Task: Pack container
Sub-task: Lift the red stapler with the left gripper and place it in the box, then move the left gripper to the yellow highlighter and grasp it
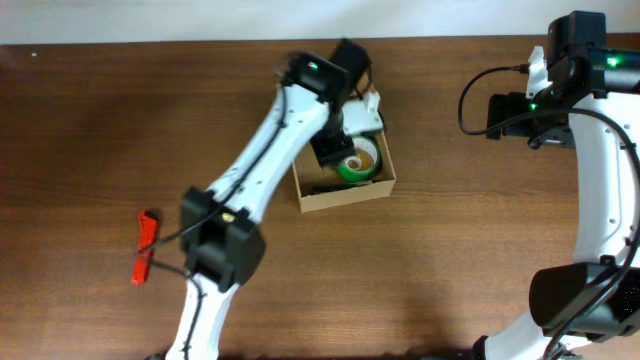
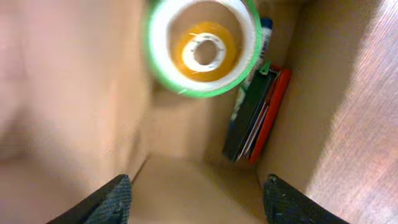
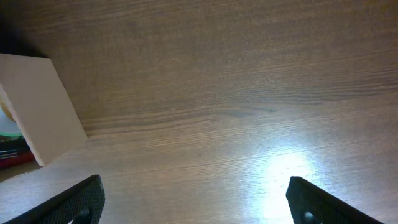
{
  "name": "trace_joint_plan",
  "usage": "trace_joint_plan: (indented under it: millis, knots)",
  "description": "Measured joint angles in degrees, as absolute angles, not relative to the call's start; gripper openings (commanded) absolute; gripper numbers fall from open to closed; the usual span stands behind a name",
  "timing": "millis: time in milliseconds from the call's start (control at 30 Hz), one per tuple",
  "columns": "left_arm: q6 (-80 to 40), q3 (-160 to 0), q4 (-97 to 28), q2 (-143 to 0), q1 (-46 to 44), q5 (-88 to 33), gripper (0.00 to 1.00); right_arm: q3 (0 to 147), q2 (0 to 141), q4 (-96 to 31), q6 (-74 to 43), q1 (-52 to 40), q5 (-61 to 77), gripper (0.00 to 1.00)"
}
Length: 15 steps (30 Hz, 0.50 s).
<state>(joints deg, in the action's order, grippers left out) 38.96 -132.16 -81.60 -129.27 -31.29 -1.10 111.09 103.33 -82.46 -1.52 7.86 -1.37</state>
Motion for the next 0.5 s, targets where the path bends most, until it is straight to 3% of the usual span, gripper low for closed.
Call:
trace_joint_plan:
  millis: [33, 267, 433, 500]
  knots:
    - [38.02, -132.14, -81.34, -125.58, -30.76, -0.16, 0.55, 111.09, 103.33, -82.43, -1.5, 7.86, -1.39, 0.94]
    - [26.48, -131.11, -80.23, -107.85, -26.5, 10.35, 0.54, 111.09, 103.33, -84.38, -1.28, 7.86, -1.17, 0.93]
    - [19.2, -104.18, -72.01, -94.41, -19.77, 12.71, 0.54, 111.07, 103.33, -85.49, -1.04, 7.86, -0.97, 0.93]
    - [14.11, -96.14, -72.77, -90.98, -17.23, 12.71, 0.47, 111.04, 103.33, -85.47, -1.04, 7.86, -0.97, 0.93]
